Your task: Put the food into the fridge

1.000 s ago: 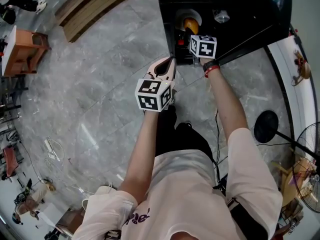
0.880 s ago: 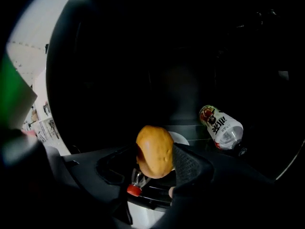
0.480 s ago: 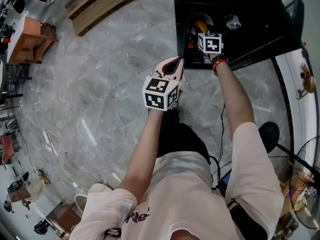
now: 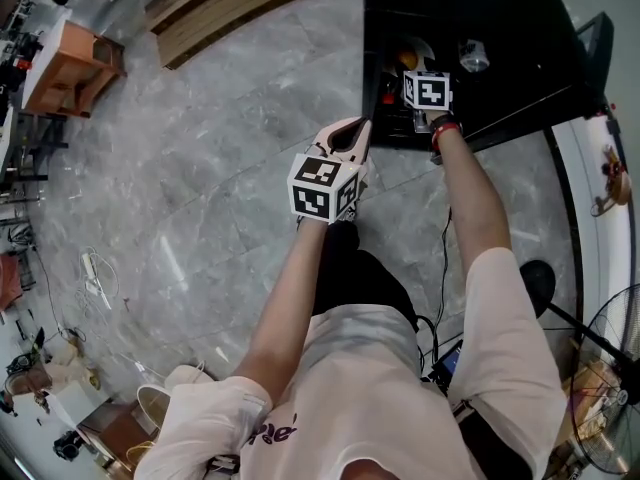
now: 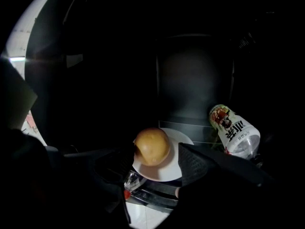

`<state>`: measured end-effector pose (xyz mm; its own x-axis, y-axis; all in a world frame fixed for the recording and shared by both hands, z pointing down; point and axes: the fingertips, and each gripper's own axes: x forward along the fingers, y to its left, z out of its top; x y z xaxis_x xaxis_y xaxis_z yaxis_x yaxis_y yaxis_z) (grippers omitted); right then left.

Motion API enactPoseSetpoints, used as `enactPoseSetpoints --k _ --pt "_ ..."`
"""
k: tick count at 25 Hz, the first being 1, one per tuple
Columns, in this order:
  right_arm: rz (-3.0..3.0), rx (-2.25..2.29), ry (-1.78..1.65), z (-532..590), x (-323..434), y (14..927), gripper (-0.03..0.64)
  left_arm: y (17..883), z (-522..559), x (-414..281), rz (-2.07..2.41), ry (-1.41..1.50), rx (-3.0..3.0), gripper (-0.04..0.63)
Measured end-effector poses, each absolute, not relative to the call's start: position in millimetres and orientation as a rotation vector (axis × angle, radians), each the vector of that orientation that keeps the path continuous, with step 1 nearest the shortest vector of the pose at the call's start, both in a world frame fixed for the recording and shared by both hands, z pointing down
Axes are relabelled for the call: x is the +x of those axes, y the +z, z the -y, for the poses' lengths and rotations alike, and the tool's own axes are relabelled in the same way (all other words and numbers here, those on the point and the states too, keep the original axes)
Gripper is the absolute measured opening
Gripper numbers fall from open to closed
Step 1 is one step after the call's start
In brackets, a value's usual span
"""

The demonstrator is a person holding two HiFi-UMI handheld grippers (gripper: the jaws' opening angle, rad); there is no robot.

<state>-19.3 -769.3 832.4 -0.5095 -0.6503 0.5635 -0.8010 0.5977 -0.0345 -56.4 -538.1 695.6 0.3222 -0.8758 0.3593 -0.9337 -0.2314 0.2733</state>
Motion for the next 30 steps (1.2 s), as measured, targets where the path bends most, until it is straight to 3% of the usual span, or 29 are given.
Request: enactPoseSetpoints --k 21,30 --pt "2.335 1.062 0.397 679.8 28.7 755.6 0.304 630.6 497.4 -26.3 1.544 0.205 2.170 0.018" --pt "2.329 0.933 0.287 627.7 67.0 717.5 0.267 620.3 476.6 -23.4 1.509 0.302 2.215 0.018"
